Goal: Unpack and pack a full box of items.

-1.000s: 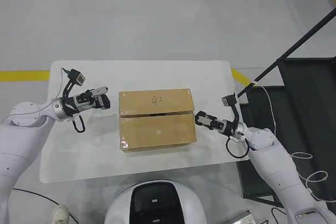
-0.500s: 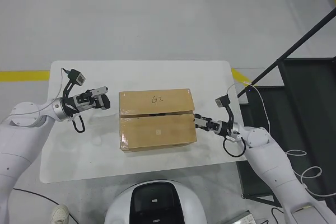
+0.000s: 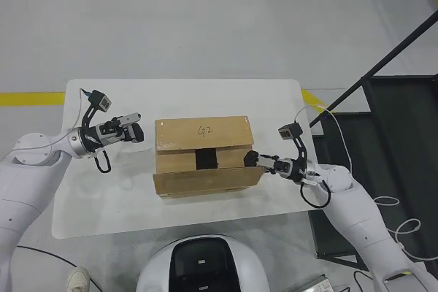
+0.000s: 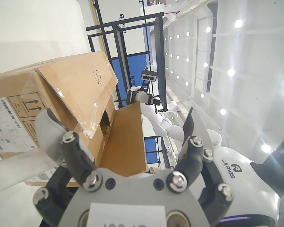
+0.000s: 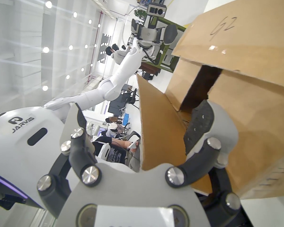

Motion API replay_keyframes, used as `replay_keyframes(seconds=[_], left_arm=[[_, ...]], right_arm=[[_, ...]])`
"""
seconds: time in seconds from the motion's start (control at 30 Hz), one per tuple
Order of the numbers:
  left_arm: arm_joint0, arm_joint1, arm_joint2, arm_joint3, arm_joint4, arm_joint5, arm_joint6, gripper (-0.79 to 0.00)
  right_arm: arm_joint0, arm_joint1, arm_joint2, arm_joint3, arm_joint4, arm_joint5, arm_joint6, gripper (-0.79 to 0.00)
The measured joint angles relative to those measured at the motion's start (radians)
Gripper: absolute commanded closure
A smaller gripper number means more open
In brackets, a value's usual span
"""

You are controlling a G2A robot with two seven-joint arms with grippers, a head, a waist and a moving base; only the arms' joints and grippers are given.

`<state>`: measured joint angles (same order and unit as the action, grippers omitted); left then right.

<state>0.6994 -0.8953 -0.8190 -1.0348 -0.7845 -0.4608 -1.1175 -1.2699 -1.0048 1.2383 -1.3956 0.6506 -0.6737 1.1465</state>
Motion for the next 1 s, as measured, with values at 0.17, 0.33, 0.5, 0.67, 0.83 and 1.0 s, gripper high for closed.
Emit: replay_keyframes(seconds=[0.17,0.33,0.5,0.67,0.83,1.0], left_arm=[[0.0,0.0,0.0,0.0,0.0,0.0,0.0,-0.785],[0.0,0.0,0.0,0.0,0.0,0.0,0.0,-0.785],[0.0,0.0,0.0,0.0,0.0,0.0,0.0,-0.785],[0.0,0.0,0.0,0.0,0.0,0.0,0.0,-0.785],[0.0,0.0,0.0,0.0,0.0,0.0,0.0,-0.785],[0.0,0.0,0.0,0.0,0.0,0.0,0.0,-0.785]], right_arm=[[-0.052,0.017,0.011,-0.093,0.04,0.054,0.054,-0.785],[-0.11,0.033,0.016,-0.175,0.047,0.099,0.1,-0.785],[-0.163,0.046,0.006,-0.221,0.01,0.118,0.119,-0.785],[-0.175,0.058,-0.022,-0.233,-0.048,0.149,0.149,-0.785],[-0.164,0.061,-0.081,-0.22,-0.118,0.157,0.157,-0.785],[-0.127,0.056,-0.147,-0.181,-0.264,0.111,0.111,-0.785]])
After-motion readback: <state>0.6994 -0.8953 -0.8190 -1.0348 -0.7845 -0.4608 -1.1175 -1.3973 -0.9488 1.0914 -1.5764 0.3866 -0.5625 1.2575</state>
